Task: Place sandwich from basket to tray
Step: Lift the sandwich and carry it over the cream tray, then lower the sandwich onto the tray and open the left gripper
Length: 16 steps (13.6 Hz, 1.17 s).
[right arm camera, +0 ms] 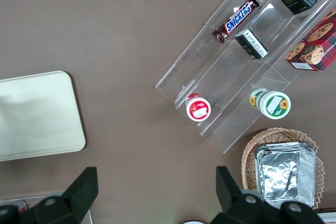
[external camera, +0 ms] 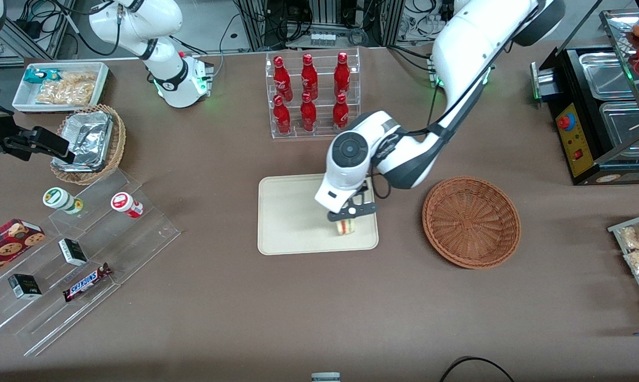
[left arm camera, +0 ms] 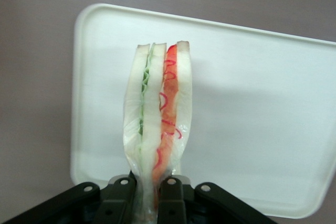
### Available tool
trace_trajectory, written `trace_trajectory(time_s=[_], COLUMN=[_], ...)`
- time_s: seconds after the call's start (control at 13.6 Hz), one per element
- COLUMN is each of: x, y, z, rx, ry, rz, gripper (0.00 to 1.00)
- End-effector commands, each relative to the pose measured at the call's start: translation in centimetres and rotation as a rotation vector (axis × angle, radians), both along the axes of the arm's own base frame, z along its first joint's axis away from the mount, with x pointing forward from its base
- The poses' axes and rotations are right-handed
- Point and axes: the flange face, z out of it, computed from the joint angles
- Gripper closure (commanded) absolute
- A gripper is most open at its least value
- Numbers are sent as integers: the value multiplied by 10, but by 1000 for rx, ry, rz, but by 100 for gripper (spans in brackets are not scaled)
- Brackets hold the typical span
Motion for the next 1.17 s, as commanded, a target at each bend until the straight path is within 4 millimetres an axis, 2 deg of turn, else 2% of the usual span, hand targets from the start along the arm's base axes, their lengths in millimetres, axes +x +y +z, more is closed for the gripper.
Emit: trace_trajectory(time_s=[0.0, 0.15, 0.29, 0.73, 0.81, 0.88, 0.95, 1.1], x=[-6, -10, -13, -12, -12, -12, -13, -12], y=[-33, -51, -58, -59, -58, -59, -60, -61], z=[-16, -27, -41, -58, -63, -64, -60, -50], rx=[-45, -69, -34, 5, 6, 4, -2, -13], ry=[-30, -32, -55, -77, -71, -68, -67, -71], rz=[-2, -9, 1, -7, -7, -5, 12, 20], gripper=[96, 95, 95, 92, 81, 37, 0, 0])
